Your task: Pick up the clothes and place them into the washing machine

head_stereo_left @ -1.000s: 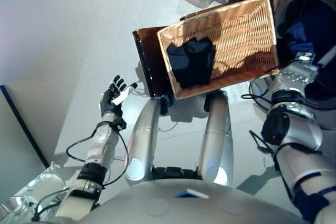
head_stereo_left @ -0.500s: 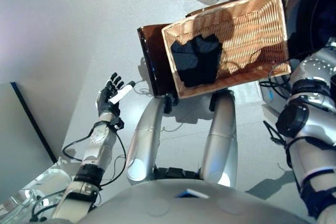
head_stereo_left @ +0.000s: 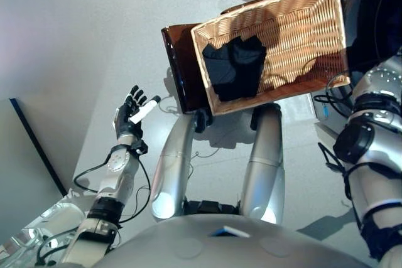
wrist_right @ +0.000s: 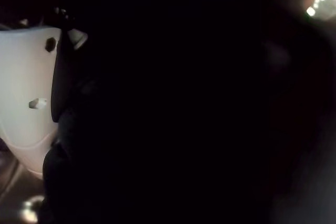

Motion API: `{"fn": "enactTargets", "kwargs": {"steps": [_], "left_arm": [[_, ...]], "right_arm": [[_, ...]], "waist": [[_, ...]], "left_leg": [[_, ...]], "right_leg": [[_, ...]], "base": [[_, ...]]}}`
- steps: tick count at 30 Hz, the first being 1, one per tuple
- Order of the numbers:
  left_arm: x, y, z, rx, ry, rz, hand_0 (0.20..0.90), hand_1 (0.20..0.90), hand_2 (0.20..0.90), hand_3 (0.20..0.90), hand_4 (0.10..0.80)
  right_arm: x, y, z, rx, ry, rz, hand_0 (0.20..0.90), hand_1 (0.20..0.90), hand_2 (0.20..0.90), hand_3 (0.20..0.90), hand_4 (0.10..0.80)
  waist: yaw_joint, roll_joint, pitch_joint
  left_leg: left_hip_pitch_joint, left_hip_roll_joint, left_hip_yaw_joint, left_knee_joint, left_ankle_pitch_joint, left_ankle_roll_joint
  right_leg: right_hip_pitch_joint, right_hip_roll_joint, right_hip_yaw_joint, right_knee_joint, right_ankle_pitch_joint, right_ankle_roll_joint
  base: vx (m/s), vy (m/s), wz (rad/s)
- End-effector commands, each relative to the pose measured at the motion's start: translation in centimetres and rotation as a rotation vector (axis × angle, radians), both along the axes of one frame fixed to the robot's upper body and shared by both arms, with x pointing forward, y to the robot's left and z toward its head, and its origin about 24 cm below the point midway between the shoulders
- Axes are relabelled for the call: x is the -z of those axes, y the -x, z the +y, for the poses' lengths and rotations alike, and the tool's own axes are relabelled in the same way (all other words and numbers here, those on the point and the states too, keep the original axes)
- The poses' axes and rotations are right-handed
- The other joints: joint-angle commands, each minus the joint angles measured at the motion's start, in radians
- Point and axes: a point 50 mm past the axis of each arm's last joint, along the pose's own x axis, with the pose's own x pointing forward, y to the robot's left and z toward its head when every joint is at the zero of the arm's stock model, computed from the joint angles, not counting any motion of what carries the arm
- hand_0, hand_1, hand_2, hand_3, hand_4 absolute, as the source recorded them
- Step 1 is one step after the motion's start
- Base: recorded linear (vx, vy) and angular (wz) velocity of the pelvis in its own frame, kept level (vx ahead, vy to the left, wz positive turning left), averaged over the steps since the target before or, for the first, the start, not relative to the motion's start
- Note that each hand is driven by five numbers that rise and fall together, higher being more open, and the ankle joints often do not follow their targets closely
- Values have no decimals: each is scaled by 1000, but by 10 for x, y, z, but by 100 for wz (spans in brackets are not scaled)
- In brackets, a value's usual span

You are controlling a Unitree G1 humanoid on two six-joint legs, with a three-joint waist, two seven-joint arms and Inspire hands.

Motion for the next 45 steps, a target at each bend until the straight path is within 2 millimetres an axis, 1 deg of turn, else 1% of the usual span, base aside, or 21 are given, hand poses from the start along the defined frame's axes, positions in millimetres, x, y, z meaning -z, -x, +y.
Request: {"fn": "enactTargets", "kwargs": {"steps": [1, 4, 5, 6, 7, 13, 21, 23, 25, 26, 27, 29, 32, 34, 36, 37, 38, 39, 43, 44, 45], "left_arm": [[-16, 12, 38, -128, -73, -86, 900, 900, 900, 900, 800], [-16, 12, 39, -129, -76, -84, 900, 900, 900, 900, 800], [-16, 12, 39, -129, -76, -88, 900, 900, 900, 900, 800], [-17, 11, 39, -127, -78, -92, 900, 900, 900, 900, 800], [-17, 11, 39, -126, -78, -90, 900, 900, 900, 900, 800], [-17, 12, 41, -135, -80, -89, 900, 900, 900, 900, 800], [-17, 13, 43, -142, -73, -90, 900, 900, 900, 900, 800], [-17, 13, 42, -136, -72, -90, 900, 900, 900, 900, 800], [-16, 13, 41, -131, -73, -85, 900, 900, 900, 900, 800], [-16, 14, 41, -131, -73, -84, 900, 900, 900, 900, 800], [-17, 13, 42, -123, -83, -86, 900, 900, 900, 900, 800], [-17, 13, 42, -111, -86, -88, 900, 900, 900, 900, 800], [-15, 13, 41, -105, -77, -85, 900, 900, 900, 900, 800], [-13, 13, 39, -98, -77, -73, 900, 900, 900, 900, 800], [-12, 13, 40, -81, -94, -67, 900, 900, 900, 900, 800], [-12, 14, 40, -75, -102, -69, 900, 900, 900, 900, 800], [-13, 13, 40, -69, -105, -76, 900, 900, 900, 900, 800], [-12, 14, 40, -73, -100, -81, 900, 900, 900, 900, 800], [-10, 16, 42, -84, -106, -70, 900, 900, 900, 900, 800], [-8, 16, 43, -92, -107, -65, 900, 900, 900, 900, 800], [-8, 16, 43, -92, -108, -64, 900, 900, 900, 900, 800]], "right_arm": [[-52, 32, -38, 190, 216, -58, 200, 200, 200, 200, 300], [-52, 32, -38, 185, 222, -51, 200, 200, 200, 200, 300], [-52, 31, -37, 181, 226, -47, 244, 244, 244, 244, 331], [-50, 30, -37, 173, 228, -40, 354, 354, 354, 354, 410], [-49, 29, -36, 166, 231, -35, 900, 900, 900, 900, 800], [-41, 25, -33, 139, 209, -3, 900, 900, 900, 900, 800], [-35, 19, -26, 97, 230, 38, 900, 900, 900, 900, 800], [-31, 17, -24, 75, 238, 70, 900, 900, 900, 900, 800], [-23, 14, -22, 28, 262, 141, 900, 900, 900, 900, 800], [-23, 14, -22, 26, 263, 144, 900, 900, 900, 900, 800], [-12, 10, -21, -51, 313, 284, 900, 900, 900, 900, 800], [-8, 5, -17, -104, 349, 348, 900, 900, 900, 900, 800], [8, 0, -8, -175, 367, 449, 900, 900, 900, 900, 800], [28, -1, -2, -253, 414, 580, 900, 900, 900, 900, 800], [42, 0, 2, -331, 488, 758, 900, 900, 900, 900, 800], [45, -2, 6, -368, 542, 839, 900, 900, 900, 900, 800], [48, -4, 10, -392, 564, 848, 900, 900, 900, 900, 800], [59, -2, 16, -416, 575, 863, 900, 900, 900, 900, 800], [68, -3, 24, -459, 644, 922, 900, 900, 900, 900, 800], [75, -4, 30, -485, 679, 953, 900, 900, 900, 900, 800], [75, -4, 31, -486, 678, 953, 900, 900, 900, 900, 800]], "waist": [[-10, -5, -62], [-12, -7, -63], [-12, -8, -62], [-13, -8, -62], [-13, -10, -62], [-15, -12, -65], [-15, -18, -69], [-14, -19, -70], [-14, -23, -69], [-14, -22, -70], [-9, -29, -69], [-8, -31, -66], [-7, -38, -67], [-9, -44, -67], [-4, -50, -72], [-5, -51, -73], [-3, -53, -77], [-5, -58, -81], [-8, -68, -88], [-15, -77, -85], [-13, -75, -90]], "left_leg": [[48, -11, 26, 47, -106, -37], [47, -11, 28, 48, -107, -34], [46, -12, 28, 48, -107, -33], [46, -11, 29, 49, -107, -32], [47, -11, 29, 48, -108, -31], [57, -11, 38, 33, -104, -30], [76, -11, 40, -2, -93, -26], [83, -12, 39, -15, -89, -26], [94, -11, 41, -34, -79, -26], [96, -11, 41, -37, -77, -26], [111, -9, 39, -67, -66, -27], [131, -10, 40, -105, -48, -27], [177, -13, 38, -174, -20, -28], [203, -13, 34, -205, -5, -30], [227, -14, 29, -242, 8, -31], [246, -13, 27, -270, 21, -33], [257, -13, 25, -285, 28, -34], [290, -15, 19, -329, 45, -38], [350, -21, 11, -404, 74, -44], [372, -22, 19, -450, 122, -43], [387, -22, 5, -455, 100, -48]], "right_leg": [[37, 42, -24, 4, -24, -48], [35, 43, -22, 5, -24, -48], [34, 44, -22, 7, -24, -48], [34, 44, -21, 8, -23, -48], [34, 44, -20, 7, -24, -48], [40, 43, -19, -4, -18, -48], [58, 41, -21, -30, -5, -46], [65, 40, -22, -42, 1, -44], [77, 38, -24, -61, 14, -42], [80, 37, -25, -64, 16, -41], [95, 34, -29, -95, 31, -37], [115, 33, -33, -128, 49, -32], [157, 31, -42, -188, 73, -24], [188, 30, -48, -225, 88, -21], [215, 27, -57, -261, 100, -17], [239, 25, -63, -290, 112, -13], [251, 24, -67, -308, 119, -9], [286, 21, -75, -348, 134, -1], [344, 15, -85, -418, 162, 9], [367, 6, -97, -471, 209, 8], [379, 11, -92, -469, 185, 15]], "base": [[-7, 13, -6], [-6, 10, -5], [-5, 13, -4], [0, 0, 0], [0, 0, 0], [0, 0, 0], [0, 0, 0], [0, 0, 0], [0, 0, 0], [0, 3, -4], [-1, 2, -7], [2, 7, -8], [13, 5, -14], [19, 0, -6], [0, 0, 0], [34, -21, -3], [61, -31, -4], [47, -24, -1], [32, -20, 1], [0, 0, 0], [-32, -25, 0]]}}
